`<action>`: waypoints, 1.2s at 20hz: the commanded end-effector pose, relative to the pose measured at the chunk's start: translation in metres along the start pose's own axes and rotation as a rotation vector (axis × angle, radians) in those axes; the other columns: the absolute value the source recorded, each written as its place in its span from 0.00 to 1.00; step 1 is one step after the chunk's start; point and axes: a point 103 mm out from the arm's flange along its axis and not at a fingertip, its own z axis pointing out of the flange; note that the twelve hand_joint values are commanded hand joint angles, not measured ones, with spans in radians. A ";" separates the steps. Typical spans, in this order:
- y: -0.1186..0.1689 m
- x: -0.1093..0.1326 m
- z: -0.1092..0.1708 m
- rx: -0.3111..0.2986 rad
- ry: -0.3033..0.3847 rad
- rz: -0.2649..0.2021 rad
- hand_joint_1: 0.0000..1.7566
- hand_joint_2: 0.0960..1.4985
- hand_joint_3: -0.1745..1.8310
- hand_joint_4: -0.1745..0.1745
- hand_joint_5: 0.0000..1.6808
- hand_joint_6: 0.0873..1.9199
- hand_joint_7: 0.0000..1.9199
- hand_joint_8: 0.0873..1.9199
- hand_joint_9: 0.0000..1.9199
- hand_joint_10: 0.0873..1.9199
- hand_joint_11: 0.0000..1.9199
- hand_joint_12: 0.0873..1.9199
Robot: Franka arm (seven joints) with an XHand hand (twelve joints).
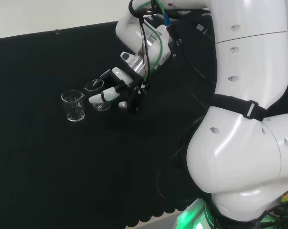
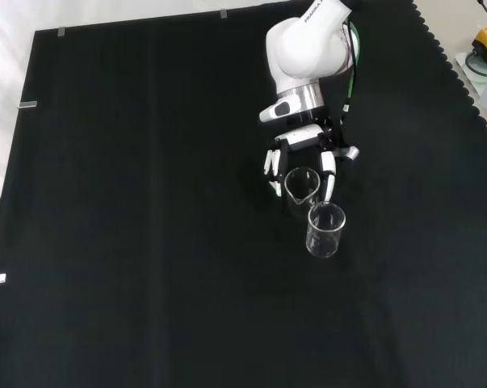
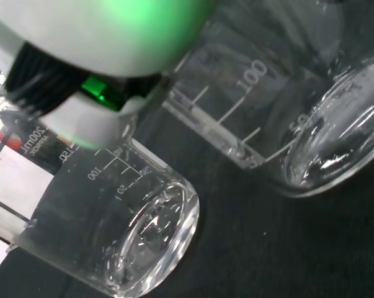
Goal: Place the beaker back on the table.
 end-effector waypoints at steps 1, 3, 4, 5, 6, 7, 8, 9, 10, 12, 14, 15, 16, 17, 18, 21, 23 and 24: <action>-0.003 -0.001 0.002 0.010 -0.030 -0.009 0.75 0.54 0.19 0.00 0.83 0.09 0.80 0.00 0.76 0.00 0.51 0.45; -0.004 -0.004 -0.002 0.009 -0.039 -0.013 0.75 0.55 0.17 0.00 0.83 0.10 0.80 0.00 0.76 0.00 0.51 0.45; -0.005 -0.005 -0.005 0.009 -0.037 -0.012 0.75 0.55 0.17 0.00 0.83 0.10 0.80 0.00 0.76 0.00 0.51 0.45; -0.005 -0.005 -0.008 0.008 -0.034 -0.010 0.75 0.56 0.16 0.00 0.83 0.10 0.80 0.00 0.76 0.00 0.50 0.45; -0.005 -0.006 -0.009 0.009 -0.030 -0.008 0.75 0.57 0.15 0.00 0.82 0.10 0.80 0.00 0.76 0.00 0.50 0.45; -0.005 -0.006 -0.011 0.011 -0.027 -0.008 0.75 0.58 0.14 0.00 0.82 0.11 0.80 0.00 0.75 0.00 0.50 0.45; -0.005 -0.006 -0.012 0.015 -0.026 -0.008 0.72 0.58 0.13 0.13 0.82 0.12 0.79 0.00 0.75 0.00 0.50 0.45; -0.005 -0.006 -0.012 0.016 -0.024 -0.008 0.70 0.58 0.14 0.28 0.82 0.13 0.78 0.00 0.74 0.00 0.48 0.46; -0.005 -0.007 -0.013 0.019 -0.020 -0.007 0.70 0.48 0.24 0.45 0.78 0.15 0.77 0.00 0.73 0.00 0.47 0.47; -0.006 -0.008 -0.014 0.023 -0.016 -0.004 0.70 0.29 0.45 0.62 0.69 0.23 0.75 0.00 0.71 0.00 0.44 0.49; -0.007 -0.009 -0.015 0.027 -0.016 -0.004 0.69 0.21 0.55 0.65 0.62 0.30 0.73 0.00 0.70 0.00 0.42 0.51; -0.008 -0.009 -0.015 0.029 -0.022 -0.006 0.69 0.19 0.57 0.65 0.60 0.32 0.72 0.00 0.70 0.00 0.41 0.51; -0.008 -0.009 -0.016 0.034 -0.027 -0.007 0.68 0.18 0.58 0.64 0.58 0.34 0.71 0.00 0.69 0.00 0.40 0.52; -0.009 -0.009 -0.016 0.039 -0.033 -0.008 0.67 0.18 0.58 0.62 0.55 0.36 0.69 0.00 0.67 0.00 0.38 0.53; -0.009 -0.010 -0.016 0.045 -0.037 -0.009 0.66 0.17 0.58 0.60 0.52 0.37 0.67 0.00 0.66 0.00 0.36 0.55; -0.011 -0.010 -0.016 0.059 -0.045 -0.011 0.64 0.16 0.58 0.55 0.42 0.40 0.62 0.00 0.61 0.00 0.28 0.58; -0.013 -0.009 -0.016 0.058 -0.059 -0.014 0.62 0.15 0.58 0.51 0.33 0.38 0.57 0.00 0.56 0.00 0.20 0.63; -0.013 -0.008 -0.017 0.057 -0.067 -0.017 0.62 0.15 0.58 0.50 0.30 0.37 0.55 0.00 0.55 0.00 0.17 0.64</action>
